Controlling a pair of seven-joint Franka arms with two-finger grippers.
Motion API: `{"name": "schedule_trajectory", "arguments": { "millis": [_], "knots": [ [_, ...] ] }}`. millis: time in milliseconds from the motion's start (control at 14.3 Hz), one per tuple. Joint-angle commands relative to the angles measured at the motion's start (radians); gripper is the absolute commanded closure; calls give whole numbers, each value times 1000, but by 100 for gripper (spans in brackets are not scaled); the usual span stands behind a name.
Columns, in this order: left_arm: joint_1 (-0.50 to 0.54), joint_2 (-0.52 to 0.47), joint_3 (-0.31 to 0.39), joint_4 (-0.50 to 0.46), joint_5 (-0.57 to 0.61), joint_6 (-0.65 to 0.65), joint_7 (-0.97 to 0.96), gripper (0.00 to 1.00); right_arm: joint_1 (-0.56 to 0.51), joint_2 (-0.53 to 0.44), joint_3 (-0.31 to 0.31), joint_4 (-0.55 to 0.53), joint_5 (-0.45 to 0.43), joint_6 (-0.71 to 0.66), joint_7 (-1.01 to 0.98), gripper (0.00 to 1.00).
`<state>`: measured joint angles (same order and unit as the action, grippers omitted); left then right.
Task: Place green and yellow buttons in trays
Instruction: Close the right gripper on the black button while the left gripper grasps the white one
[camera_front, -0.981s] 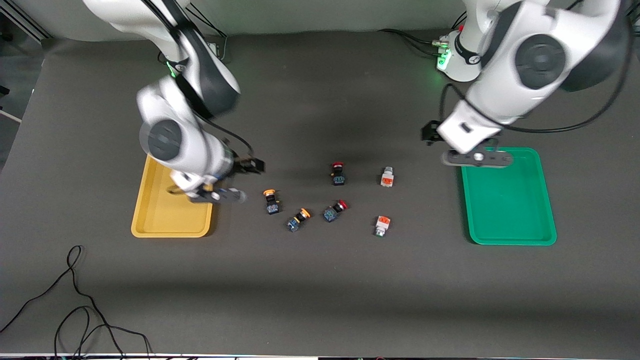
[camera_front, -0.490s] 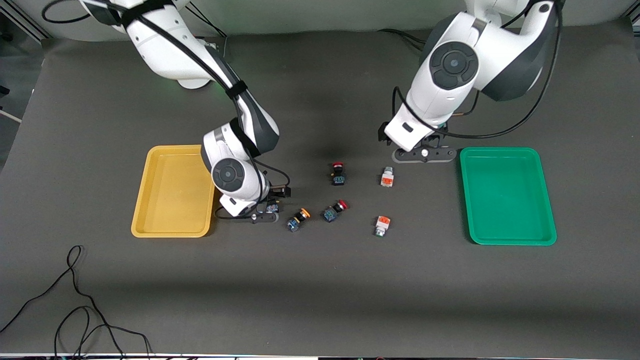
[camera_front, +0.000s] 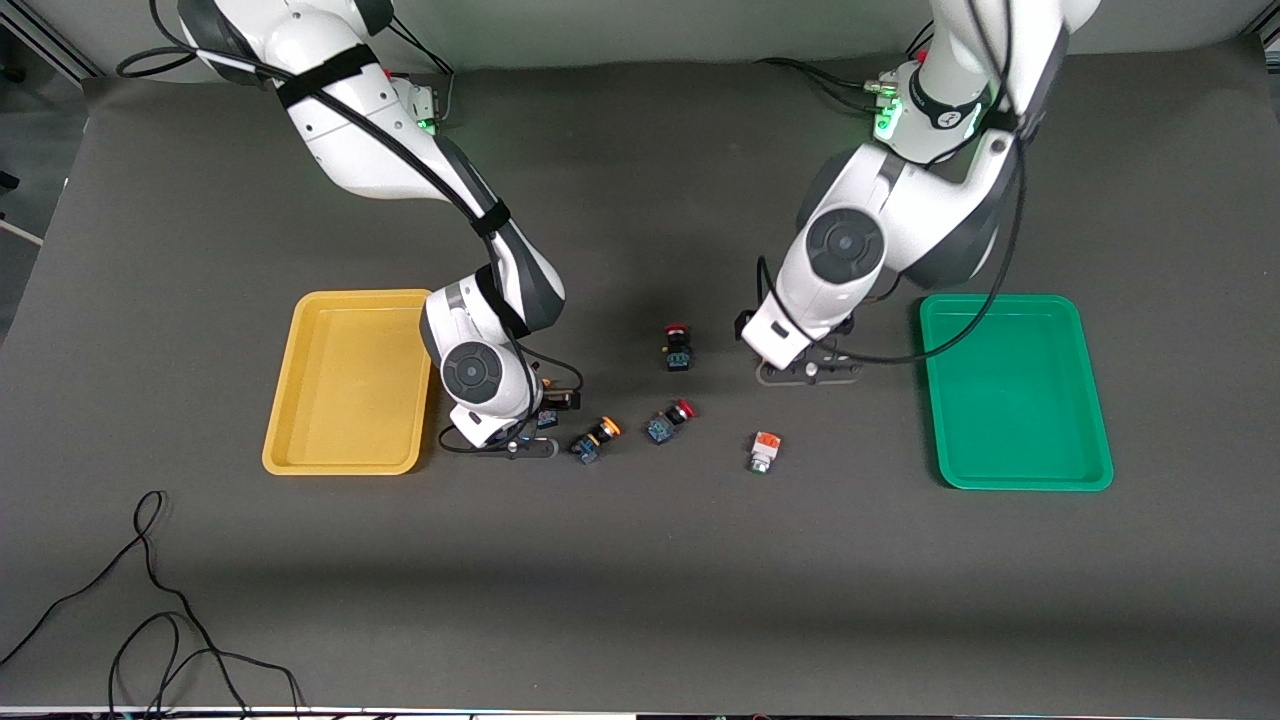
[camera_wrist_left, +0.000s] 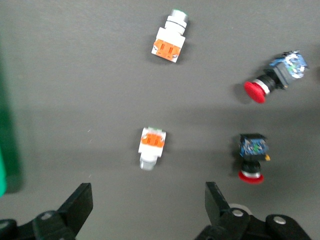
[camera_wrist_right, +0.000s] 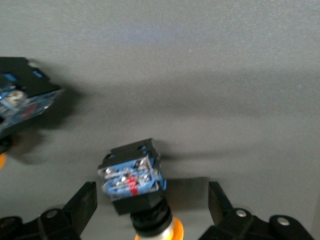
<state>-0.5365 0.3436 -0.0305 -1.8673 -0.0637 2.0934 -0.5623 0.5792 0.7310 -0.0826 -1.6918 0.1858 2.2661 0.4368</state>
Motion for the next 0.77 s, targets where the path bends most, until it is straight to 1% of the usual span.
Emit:
{"name": "schedule_trajectory", "arguments": {
  "millis": [0, 70, 140, 280, 420, 561, 701],
  "knots": [
    [-16, 82, 14, -21, 8, 101, -2, 0, 10, -1, -6, -19, 7, 35, 28, 79],
    [-14, 107, 14, -36, 12, 137, 16, 0, 8, -5, -6, -19, 9, 30, 51, 100],
    [-14, 120, 14, -56, 12, 163, 47, 0, 8, -10, -6, -19, 9, 29, 80, 100],
    [-16, 124, 12, -87, 12, 175, 103, 0, 8, -22, -8, -12, 9, 9, 72, 100],
    [-20, 152, 12, -99, 10, 192, 165, 0, -1, -63, -11, 0, 0, -67, 65, 100],
    [-19, 182, 12, -99, 7, 218, 196, 0, -13, -145, -43, 1, 0, -176, 13, 100],
    [-20, 189, 11, -99, 1, 228, 199, 0, -15, -247, -115, 6, 3, -317, -70, 100]
  ]
}}
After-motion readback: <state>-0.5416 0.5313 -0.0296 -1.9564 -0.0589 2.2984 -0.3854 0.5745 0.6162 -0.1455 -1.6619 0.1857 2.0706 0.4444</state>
